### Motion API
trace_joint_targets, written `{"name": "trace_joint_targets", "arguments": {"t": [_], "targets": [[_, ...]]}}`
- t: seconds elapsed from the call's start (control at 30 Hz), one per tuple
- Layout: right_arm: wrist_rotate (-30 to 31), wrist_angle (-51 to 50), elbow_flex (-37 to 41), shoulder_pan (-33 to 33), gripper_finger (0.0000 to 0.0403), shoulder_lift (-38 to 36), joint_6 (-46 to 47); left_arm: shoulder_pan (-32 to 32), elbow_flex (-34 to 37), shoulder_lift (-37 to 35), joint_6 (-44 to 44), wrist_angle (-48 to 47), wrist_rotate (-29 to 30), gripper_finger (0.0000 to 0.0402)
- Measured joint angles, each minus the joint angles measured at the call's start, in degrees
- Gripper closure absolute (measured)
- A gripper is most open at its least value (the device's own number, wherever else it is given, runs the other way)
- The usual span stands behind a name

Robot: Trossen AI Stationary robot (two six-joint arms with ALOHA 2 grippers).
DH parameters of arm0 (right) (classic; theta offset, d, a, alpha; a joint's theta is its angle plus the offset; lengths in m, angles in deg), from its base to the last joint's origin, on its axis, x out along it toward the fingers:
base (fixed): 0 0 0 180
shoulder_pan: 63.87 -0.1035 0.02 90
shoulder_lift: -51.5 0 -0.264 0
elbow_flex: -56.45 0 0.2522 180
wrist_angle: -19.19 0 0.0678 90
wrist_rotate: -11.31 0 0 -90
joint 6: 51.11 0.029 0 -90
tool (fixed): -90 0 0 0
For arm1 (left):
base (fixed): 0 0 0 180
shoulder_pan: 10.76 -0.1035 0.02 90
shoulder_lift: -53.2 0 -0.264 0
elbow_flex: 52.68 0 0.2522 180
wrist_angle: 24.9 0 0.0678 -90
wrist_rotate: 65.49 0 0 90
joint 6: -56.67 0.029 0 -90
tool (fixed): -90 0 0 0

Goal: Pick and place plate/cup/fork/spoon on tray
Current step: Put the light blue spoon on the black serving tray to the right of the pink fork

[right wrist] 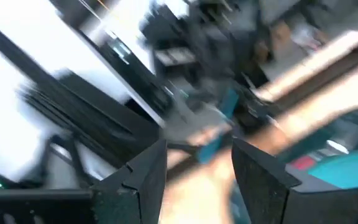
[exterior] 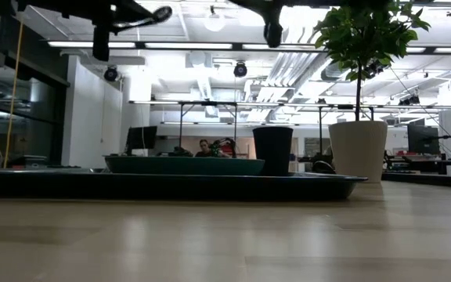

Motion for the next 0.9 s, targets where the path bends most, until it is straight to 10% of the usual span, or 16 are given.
{"name": "trace_joint_targets", "arguments": {"t": [0.4, 0.9], "targets": [[6.25, 2.74, 1.49, -0.41, 0.0231, 3.86, -2.78, 8.55, -3.15, 15.45, -8.61, 0.08, 11.82, 0.0402], [11.6, -5.53, -7.73, 0.26, 0.0231, 10.21, -10.28, 8.55, -7.87, 20.47, -4.83, 1.53, 8.34, 0.0402]]}}
